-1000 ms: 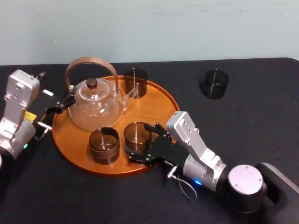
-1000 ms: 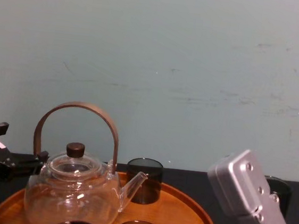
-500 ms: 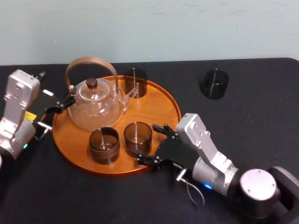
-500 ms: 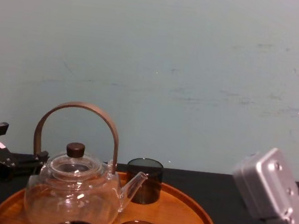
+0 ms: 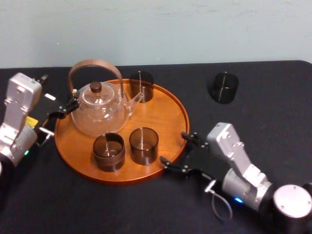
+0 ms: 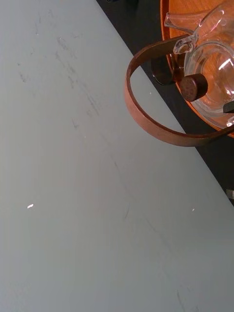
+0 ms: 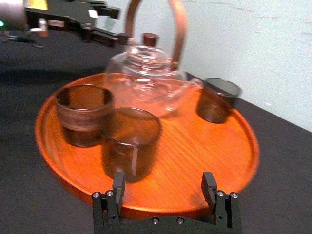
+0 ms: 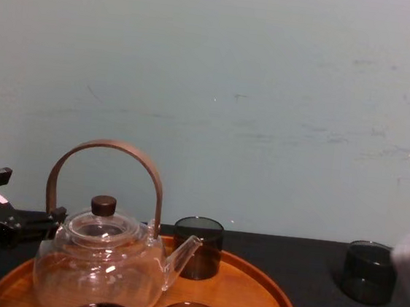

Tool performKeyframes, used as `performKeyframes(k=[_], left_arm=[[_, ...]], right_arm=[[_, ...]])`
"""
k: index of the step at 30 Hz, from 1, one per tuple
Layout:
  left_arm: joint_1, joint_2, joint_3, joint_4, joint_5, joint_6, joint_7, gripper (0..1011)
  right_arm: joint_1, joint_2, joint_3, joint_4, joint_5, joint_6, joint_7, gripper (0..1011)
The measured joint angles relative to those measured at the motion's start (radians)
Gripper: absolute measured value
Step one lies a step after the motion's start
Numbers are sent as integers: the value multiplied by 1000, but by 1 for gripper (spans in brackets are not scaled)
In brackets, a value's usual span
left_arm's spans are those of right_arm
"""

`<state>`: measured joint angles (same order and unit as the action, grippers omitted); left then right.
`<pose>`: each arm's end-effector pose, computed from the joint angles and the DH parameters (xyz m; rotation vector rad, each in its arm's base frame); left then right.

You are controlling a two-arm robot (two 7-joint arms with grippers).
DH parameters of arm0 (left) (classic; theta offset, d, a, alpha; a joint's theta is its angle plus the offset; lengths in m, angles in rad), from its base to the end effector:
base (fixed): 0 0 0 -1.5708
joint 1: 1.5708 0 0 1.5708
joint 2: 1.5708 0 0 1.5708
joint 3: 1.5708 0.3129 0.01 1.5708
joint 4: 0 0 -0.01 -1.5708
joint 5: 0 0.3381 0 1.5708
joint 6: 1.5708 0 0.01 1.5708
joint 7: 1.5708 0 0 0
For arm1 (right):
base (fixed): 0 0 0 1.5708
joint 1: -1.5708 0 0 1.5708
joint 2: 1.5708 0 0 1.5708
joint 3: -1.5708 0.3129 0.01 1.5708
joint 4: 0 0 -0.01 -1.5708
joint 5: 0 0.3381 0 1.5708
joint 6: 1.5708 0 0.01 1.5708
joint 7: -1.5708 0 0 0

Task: Pick up the glass from the table and place it on the tray.

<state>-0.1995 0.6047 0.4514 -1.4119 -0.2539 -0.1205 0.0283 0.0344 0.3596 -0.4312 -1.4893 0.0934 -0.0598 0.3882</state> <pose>0.3895 0.0880 -0.3264 0.3046 -0.2850 1.2480 0.3365 0.0159 -0.3692 -0.2789 -0.0852 -0.7681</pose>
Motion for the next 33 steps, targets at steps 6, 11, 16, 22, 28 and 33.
performKeyframes(k=[6,11,16,22,28,33], left_arm=[[0,0,0,0,0,0,0,1010],[0,0,0,0,0,0,0,1010],[0,0,0,0,0,0,0,1010],[0,0,0,0,0,0,0,1009],[0,0,0,0,0,0,0,1010],[0,0,0,0,0,0,0,1010]], right_arm=[[-22,17,56,-9,15,-3,-28,1002],[-29,27,105,-9,24,-3,-53,1002],[-24,28,165,8,40,-2,-76,1002],[-7,21,208,33,52,5,-90,1002],[19,9,236,70,60,20,-95,1002],[52,-4,253,105,70,39,-95,1002]])
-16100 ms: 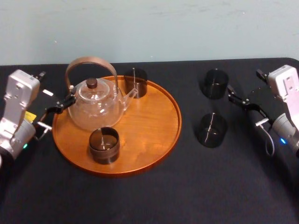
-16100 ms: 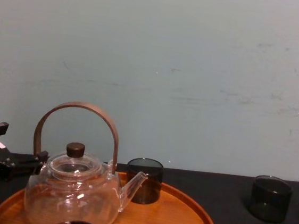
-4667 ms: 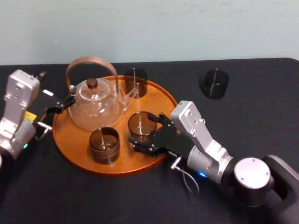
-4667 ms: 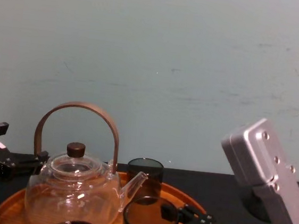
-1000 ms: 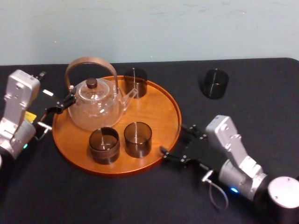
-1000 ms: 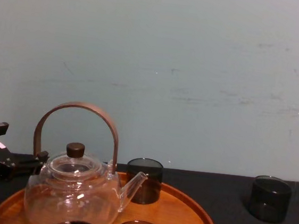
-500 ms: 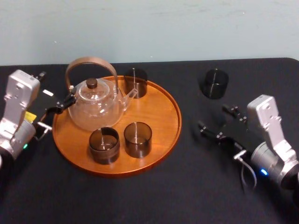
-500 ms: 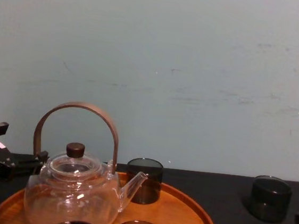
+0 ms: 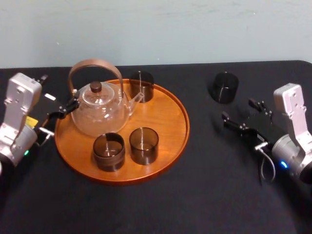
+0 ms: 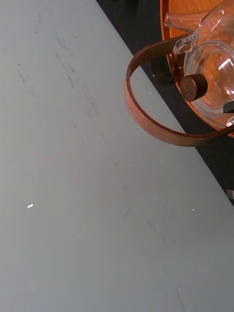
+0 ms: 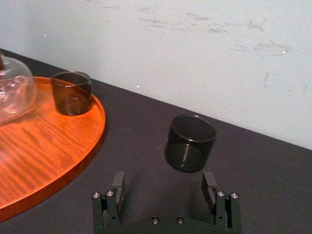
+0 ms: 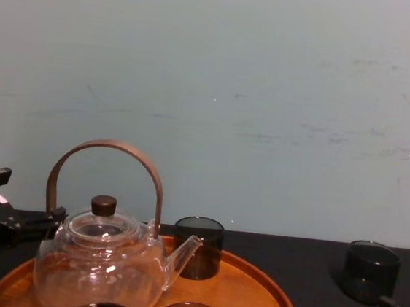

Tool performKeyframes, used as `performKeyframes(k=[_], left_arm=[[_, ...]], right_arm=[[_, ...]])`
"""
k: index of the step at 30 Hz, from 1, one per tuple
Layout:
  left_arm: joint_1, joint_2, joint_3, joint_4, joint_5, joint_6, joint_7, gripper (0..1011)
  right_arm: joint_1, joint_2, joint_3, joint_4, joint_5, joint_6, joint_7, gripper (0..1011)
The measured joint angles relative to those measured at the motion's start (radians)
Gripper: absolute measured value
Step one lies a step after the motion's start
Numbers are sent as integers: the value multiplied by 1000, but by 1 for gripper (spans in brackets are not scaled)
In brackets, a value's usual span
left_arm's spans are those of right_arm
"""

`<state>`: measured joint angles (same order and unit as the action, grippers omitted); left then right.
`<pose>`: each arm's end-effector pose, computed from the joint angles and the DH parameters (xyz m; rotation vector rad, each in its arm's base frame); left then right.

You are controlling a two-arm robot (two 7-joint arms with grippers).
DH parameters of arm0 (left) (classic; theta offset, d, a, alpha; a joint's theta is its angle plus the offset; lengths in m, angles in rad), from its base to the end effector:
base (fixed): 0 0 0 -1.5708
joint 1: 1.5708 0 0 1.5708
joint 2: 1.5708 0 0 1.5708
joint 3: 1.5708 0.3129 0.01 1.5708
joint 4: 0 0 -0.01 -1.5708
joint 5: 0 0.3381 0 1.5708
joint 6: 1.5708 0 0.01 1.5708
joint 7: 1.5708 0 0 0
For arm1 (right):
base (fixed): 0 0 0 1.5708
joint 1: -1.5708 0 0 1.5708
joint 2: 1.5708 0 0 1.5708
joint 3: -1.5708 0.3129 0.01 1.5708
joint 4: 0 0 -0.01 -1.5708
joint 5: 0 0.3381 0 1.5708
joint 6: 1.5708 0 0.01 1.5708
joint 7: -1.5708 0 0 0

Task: Pick up the glass from the table and place it on the tray.

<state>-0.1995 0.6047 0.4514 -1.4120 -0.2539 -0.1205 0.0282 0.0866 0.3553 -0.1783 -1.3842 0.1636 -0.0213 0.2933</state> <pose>0.3895 0.0879 -0.3264 0.3045 -0.2850 1.2479 0.3767 -0.0765 -0.3533 -0.2538 -0.0323 -1.1537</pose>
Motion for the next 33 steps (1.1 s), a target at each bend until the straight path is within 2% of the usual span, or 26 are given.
performKeyframes(k=[15,33], left_arm=[[0,0,0,0,0,0,0,1010],[0,0,0,0,0,0,0,1010]], right_arm=[[96,-31,18,107,4,27,-8,1002],[216,-63,1,255,-34,32,-13,1002]])
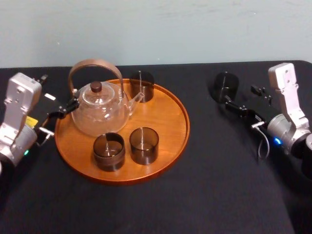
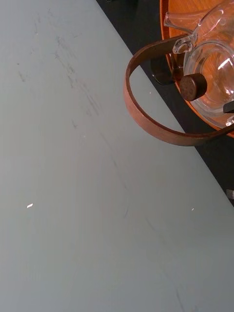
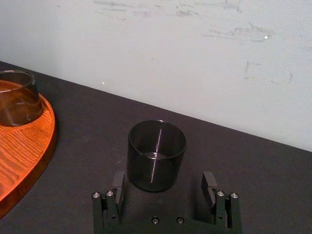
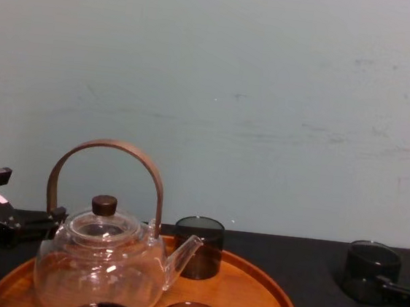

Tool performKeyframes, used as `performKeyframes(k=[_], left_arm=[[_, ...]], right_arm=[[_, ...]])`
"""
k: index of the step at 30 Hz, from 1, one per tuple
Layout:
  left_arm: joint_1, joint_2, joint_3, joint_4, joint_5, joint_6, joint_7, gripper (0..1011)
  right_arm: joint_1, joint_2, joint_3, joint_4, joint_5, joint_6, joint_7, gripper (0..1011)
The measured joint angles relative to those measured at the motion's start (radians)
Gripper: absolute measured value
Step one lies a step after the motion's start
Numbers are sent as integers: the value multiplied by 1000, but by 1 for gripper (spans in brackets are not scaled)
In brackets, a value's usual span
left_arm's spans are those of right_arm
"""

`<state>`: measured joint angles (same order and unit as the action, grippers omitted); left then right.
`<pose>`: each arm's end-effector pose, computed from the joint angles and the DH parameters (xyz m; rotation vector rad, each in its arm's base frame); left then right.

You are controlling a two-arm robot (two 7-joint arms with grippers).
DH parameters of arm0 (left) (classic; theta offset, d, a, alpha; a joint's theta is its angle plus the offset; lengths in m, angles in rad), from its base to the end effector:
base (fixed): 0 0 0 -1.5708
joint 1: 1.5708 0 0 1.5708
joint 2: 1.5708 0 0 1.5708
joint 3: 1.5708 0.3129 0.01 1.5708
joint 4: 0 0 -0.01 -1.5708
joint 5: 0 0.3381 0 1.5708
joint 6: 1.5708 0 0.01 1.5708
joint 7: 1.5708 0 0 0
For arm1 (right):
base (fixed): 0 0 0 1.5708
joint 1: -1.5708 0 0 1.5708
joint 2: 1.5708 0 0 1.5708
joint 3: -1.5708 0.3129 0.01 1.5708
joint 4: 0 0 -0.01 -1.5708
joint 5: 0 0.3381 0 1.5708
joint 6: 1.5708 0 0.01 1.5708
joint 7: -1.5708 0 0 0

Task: Pick up the glass from the table and place it on the tray.

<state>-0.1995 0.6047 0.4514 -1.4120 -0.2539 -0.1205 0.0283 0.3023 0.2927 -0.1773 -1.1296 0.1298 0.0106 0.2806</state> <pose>0.3895 0.0879 -0.3264 0.3045 -0.2850 1.2480 0.4401 -0.0817 -0.3519 -0.2901 0.0180 -1.2357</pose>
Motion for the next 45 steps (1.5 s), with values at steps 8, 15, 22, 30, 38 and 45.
performKeyframes(k=[8,15,22,30,38,45], left_arm=[[0,0,0,0,0,0,0,1009],[0,0,0,0,0,0,0,1010],[0,0,0,0,0,0,0,1010],[0,0,0,0,0,0,0,1010],[0,0,0,0,0,0,0,1010],[0,0,0,0,0,0,0,1010]], right_arm=[[36,-14,-8,49,-14,-9,0,1002],[61,-26,-13,83,-22,-20,4,1002],[88,-36,-18,118,-29,-33,8,1002],[134,-50,-25,176,-38,-53,11,1002],[176,-63,-28,229,-44,-68,14,1002],[216,-75,-30,284,-51,-82,14,1002]])
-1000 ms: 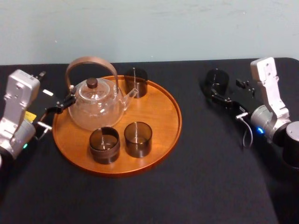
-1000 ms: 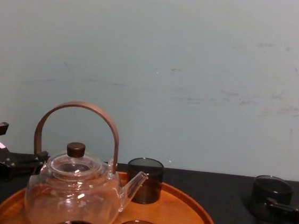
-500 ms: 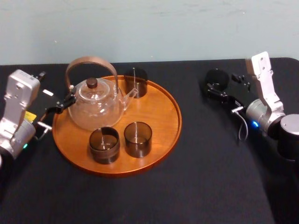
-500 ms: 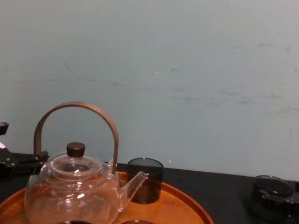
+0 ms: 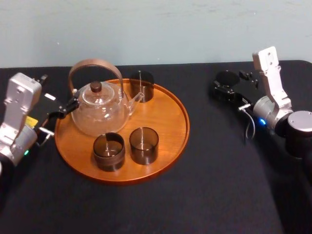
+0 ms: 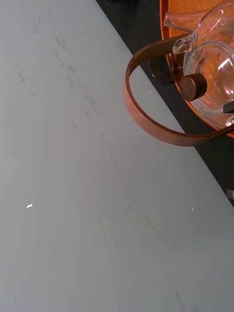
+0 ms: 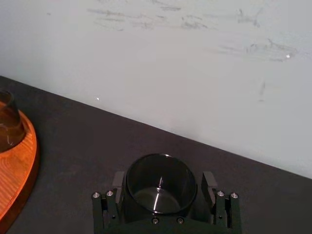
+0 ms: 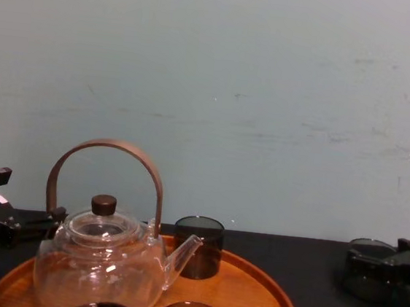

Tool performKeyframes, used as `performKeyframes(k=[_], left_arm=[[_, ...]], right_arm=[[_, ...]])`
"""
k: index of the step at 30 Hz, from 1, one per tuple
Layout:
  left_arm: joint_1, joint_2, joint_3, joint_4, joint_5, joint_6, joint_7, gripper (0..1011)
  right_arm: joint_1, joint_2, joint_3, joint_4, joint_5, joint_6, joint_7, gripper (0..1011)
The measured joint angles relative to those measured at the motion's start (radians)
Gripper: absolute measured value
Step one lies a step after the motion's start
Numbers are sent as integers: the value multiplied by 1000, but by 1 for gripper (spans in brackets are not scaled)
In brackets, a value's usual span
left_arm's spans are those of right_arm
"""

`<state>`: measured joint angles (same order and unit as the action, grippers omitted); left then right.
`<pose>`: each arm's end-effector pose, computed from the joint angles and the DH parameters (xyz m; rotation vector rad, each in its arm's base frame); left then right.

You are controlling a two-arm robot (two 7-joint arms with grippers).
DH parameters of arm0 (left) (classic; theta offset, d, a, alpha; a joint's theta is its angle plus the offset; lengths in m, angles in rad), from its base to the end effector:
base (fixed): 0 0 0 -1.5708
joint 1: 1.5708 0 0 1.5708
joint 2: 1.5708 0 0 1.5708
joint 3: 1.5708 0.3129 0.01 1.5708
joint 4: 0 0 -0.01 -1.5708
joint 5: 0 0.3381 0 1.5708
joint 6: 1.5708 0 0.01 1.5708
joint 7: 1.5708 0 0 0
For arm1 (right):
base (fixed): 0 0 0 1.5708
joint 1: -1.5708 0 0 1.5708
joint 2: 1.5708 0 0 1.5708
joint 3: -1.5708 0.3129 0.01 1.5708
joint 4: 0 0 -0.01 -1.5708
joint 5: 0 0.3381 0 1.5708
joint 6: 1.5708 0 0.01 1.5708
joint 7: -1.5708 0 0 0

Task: Pick up the glass from the table and place it on the tray.

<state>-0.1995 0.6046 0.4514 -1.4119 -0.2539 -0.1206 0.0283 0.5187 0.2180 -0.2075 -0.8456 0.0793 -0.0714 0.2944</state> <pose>0.3895 0.0879 -0.3264 0.3044 -0.2850 1.2480 0.4970 -0.0660 -0.3489 -0.2860 -0.0030 -1.2282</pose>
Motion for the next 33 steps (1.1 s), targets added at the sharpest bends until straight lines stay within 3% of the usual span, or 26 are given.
performKeyframes(k=[6,16,22,33], left_arm=[[0,0,0,0,0,0,0,1010],[0,0,0,0,0,0,0,1010],[0,0,0,0,0,0,0,1010],[0,0,0,0,0,0,0,1009]], right_arm=[[22,-9,-1,32,-4,-8,1,1002],[21,-8,-1,30,-4,-9,1,1003],[20,-7,-1,28,-4,-9,2,902],[19,-7,0,26,-4,-8,1,898]])
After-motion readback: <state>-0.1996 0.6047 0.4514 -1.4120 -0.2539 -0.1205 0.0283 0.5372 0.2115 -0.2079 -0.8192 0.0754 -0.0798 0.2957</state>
